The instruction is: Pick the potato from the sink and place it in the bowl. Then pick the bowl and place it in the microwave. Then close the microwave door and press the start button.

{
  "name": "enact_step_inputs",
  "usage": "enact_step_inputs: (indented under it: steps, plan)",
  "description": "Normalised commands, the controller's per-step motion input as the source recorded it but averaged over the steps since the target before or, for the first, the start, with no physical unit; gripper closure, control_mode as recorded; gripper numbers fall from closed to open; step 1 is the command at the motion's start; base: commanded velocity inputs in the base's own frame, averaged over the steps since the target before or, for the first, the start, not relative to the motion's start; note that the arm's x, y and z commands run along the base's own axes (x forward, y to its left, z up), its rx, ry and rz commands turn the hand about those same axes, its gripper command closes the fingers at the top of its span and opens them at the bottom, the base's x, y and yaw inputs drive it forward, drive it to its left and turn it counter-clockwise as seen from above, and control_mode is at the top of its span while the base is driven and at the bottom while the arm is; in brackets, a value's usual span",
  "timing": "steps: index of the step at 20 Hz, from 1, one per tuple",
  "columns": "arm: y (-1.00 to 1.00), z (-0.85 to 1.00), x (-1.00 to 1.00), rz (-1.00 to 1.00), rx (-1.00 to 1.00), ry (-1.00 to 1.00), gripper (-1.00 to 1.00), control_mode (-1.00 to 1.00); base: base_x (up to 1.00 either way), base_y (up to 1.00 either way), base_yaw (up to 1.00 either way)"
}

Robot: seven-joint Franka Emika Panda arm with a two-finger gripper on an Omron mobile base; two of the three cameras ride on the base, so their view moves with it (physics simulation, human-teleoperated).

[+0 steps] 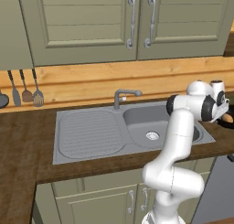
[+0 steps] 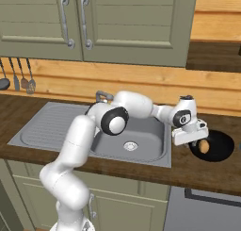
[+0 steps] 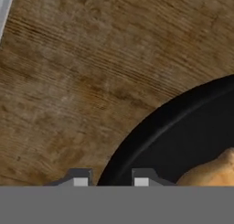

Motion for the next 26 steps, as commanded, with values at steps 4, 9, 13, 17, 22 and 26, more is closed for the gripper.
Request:
enact_step_inputs:
  steps: [4,9,13,17,22,26]
  plan:
    - [0.04,0.31,-0.28,0.08,-0.01,-0.09,1.0,-1.0,0.0,0.0,0.0]
    - [0.07,0.55,-0.44,0.18,-0.03,-0.2,1.0,-1.0,0.0,0.0,0.0]
    - [0.1,0.5,-0.5,0.27,-0.05,-0.26,1.0,-1.0,0.0,0.0,0.0]
    - [0.25,0.55,-0.55,0.27,-0.1,-0.2,1.0,-1.0,0.0,0.0,0.0]
    - [0.38,0.75,-0.69,0.26,-0.18,-0.01,1.0,-1.0,0.0,0.0,0.0]
    - [0.51,0.81,-0.77,0.19,-0.29,0.11,1.0,-1.0,0.0,0.0,0.0]
